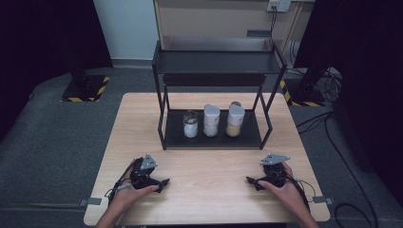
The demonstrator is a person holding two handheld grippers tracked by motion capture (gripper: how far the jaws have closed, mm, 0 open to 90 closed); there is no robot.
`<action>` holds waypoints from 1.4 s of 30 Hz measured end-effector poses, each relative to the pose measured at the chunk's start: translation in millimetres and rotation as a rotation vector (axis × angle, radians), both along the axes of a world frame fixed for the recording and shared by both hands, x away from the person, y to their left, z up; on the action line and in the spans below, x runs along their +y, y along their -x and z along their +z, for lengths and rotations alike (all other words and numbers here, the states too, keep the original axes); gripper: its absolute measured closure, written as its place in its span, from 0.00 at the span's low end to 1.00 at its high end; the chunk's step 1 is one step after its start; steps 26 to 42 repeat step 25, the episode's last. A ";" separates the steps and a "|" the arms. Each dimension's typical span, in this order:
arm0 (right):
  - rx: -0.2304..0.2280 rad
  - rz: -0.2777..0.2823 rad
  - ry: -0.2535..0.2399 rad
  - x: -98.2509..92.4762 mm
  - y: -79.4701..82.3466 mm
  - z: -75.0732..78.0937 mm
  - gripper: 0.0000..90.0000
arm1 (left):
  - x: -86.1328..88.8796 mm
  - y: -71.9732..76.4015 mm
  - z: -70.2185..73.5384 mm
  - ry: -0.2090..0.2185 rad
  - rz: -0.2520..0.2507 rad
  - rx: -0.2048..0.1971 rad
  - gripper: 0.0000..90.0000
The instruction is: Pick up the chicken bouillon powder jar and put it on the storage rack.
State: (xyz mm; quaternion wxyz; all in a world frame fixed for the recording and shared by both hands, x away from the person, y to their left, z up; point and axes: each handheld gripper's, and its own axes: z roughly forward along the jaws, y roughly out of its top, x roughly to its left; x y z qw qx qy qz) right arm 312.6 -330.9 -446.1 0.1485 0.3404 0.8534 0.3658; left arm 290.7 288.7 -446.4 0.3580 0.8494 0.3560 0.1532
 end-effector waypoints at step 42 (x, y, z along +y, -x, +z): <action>-0.001 -0.009 0.002 1.1 1.5 0.0 0.02 | -1.1 1.8 -0.1 0.000 0.010 -0.001 0.00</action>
